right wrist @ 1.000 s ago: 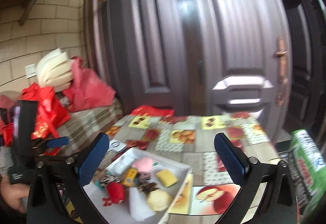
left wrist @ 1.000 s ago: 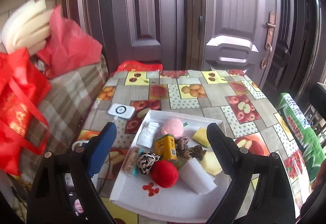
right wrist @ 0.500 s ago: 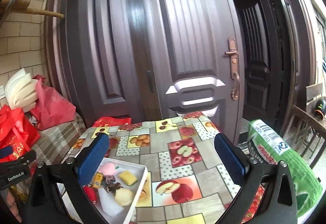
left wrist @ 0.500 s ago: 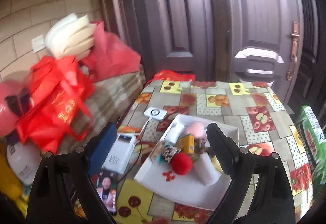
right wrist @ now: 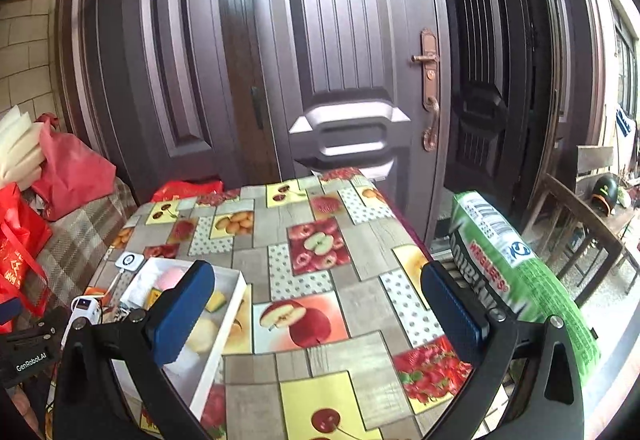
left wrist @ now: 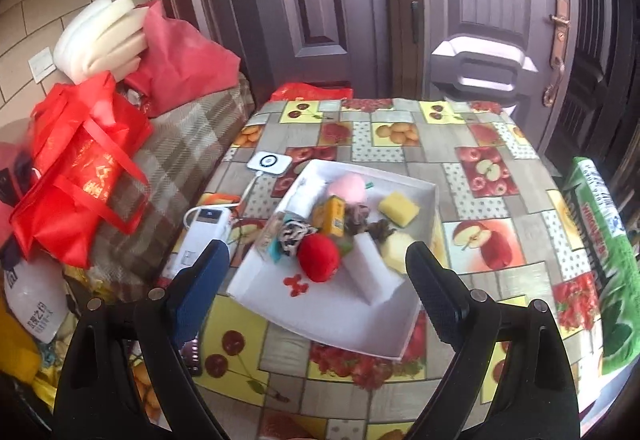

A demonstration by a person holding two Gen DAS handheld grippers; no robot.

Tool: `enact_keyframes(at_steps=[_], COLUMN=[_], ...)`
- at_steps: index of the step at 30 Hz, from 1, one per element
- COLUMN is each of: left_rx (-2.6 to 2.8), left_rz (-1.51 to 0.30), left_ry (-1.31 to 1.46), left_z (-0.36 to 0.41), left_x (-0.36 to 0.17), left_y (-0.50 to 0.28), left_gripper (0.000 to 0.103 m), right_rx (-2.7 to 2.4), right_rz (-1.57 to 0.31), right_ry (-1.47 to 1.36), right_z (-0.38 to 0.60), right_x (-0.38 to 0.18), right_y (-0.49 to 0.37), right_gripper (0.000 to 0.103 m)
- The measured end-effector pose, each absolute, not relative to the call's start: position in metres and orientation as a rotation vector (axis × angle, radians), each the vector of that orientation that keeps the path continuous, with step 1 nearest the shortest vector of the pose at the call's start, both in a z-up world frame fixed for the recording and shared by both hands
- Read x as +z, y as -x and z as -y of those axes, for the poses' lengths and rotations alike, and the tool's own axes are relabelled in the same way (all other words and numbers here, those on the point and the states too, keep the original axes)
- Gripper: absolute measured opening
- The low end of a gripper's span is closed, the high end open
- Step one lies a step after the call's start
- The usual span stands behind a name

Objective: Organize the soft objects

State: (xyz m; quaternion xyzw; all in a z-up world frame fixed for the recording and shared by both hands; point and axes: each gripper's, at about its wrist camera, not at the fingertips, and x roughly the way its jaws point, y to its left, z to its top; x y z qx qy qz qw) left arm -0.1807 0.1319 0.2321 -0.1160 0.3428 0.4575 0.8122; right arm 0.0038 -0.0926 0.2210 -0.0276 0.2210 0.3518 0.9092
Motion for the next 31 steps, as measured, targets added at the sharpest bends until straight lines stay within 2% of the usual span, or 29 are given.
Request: enact_keyframes(at_steps=[9, 31], left_rx=[0.928, 0.936], left_rz=[-0.702, -0.710], left_ry=[0.285, 0.320], left_z=[-0.116, -0.114], left_x=[0.237, 0.232], left_y=[0.175, 0.174], left_gripper=[0.091, 0.091], right_rx=[0.757, 0.822], right_rz=[-0.554, -0.598], right_ry=[0.036, 0.025], right_z=[0.106, 0.100], right_x=[0.213, 0.205], right_y=[-0.019, -0.027], right_gripper=[0.103, 0.103])
